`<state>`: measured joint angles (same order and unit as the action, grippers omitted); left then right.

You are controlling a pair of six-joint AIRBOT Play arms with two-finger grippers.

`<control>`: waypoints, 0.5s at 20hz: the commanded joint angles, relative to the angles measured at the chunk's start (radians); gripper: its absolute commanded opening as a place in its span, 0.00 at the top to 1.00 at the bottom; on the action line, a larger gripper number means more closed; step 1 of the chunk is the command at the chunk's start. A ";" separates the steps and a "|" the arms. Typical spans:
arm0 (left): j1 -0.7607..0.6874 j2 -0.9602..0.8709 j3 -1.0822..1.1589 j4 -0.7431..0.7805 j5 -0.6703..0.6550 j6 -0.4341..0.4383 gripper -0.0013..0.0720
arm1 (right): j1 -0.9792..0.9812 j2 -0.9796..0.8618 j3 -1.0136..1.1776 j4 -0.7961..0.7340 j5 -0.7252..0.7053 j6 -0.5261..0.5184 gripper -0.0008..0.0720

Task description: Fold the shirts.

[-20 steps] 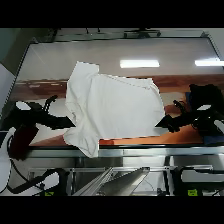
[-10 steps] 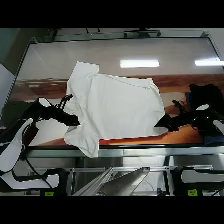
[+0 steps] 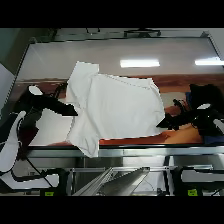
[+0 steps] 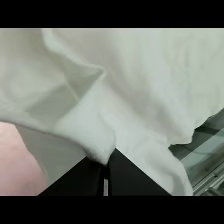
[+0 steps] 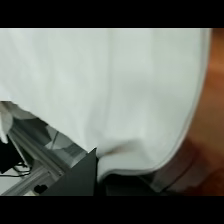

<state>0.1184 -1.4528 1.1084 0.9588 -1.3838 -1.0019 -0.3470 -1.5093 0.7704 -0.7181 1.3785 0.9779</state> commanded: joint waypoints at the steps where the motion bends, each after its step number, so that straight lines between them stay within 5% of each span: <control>1: 0.115 0.096 0.013 -0.287 -0.104 0.067 0.95 | -0.042 0.066 0.075 0.221 0.168 -0.042 0.97; 5: 0.357 0.259 0.013 -0.901 -0.288 0.160 0.95 | -0.156 0.262 0.251 0.695 0.344 -0.063 0.97; 10: 0.655 0.464 0.013 -1.836 -0.472 0.182 0.95 | -0.302 0.528 0.508 1.161 0.317 -0.069 0.97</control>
<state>0.6140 -1.1019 1.1202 -0.2787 -1.7428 -0.8379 -0.5735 -1.1164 1.1458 0.1280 1.6886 0.9180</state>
